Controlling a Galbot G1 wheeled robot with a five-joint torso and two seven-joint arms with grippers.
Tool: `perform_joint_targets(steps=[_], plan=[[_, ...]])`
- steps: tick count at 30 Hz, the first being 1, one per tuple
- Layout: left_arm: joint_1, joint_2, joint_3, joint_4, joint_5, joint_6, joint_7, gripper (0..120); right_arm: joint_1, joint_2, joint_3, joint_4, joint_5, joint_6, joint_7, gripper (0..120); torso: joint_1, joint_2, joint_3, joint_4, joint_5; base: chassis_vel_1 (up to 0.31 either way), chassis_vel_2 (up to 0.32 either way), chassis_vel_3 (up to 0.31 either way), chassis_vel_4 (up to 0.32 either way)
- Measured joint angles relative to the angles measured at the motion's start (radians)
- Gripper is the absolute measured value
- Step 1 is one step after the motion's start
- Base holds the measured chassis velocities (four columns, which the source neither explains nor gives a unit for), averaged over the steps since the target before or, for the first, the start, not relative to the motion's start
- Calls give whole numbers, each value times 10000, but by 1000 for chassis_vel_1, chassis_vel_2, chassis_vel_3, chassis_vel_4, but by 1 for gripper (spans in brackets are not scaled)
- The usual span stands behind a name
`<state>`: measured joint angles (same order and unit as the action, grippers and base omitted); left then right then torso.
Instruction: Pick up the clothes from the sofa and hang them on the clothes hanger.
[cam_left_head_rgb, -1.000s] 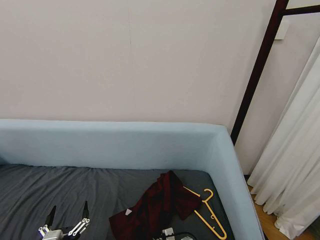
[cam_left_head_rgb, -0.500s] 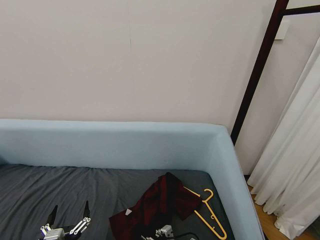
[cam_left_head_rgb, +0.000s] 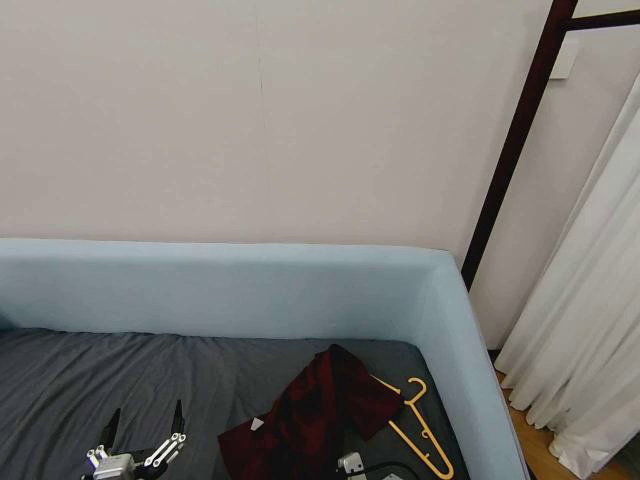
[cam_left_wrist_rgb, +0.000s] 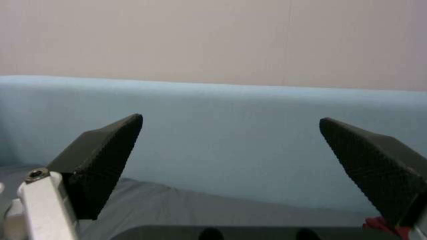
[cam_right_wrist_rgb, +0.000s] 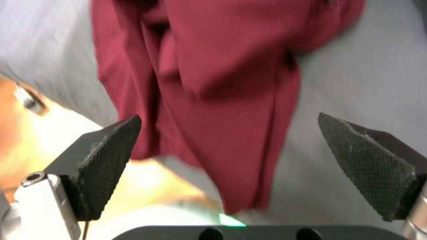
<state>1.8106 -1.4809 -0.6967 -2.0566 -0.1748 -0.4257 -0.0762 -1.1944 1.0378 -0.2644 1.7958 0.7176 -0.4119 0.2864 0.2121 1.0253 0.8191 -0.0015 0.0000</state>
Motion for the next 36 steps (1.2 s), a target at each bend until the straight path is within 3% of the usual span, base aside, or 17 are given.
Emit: perform_joint_targets(steps=[1,4,8,13,21,28,36], plan=[[8,-4,-2,0,2,0,1,100,16,15,4,120,186,-390,356,100,0,0,0,0,-1,0,0,0,0],[29,-4,-25,2,1,-19,-3,100,140,120,84,103,198,-184,683,100,1,0,0,0,-2,0,0,0,0],[40,-4,-62,45,-6,-67,-15,100,655,512,547,-350,279,1661,389,100,1,0,0,1,-1,0,0,0,0],[25,-37,-27,55,23,-71,-22,100,1313,930,846,-968,465,2784,108,100,1,0,1,1,-2,0,0,0,0],[-10,-135,66,55,129,-5,-27,100,2160,1842,442,-2490,122,2611,1434,100,1,0,1,0,-2,0,0,0,0],[-2,-164,-18,87,137,0,-46,100,2755,2694,302,-4193,-422,2616,1257,100,1,-1,1,1,1,0,0,0,0],[-7,-155,-54,175,132,-45,-112,100,3135,2989,496,-5096,-292,2610,1016,100,1,0,1,0,-1,0,0,0,0]])
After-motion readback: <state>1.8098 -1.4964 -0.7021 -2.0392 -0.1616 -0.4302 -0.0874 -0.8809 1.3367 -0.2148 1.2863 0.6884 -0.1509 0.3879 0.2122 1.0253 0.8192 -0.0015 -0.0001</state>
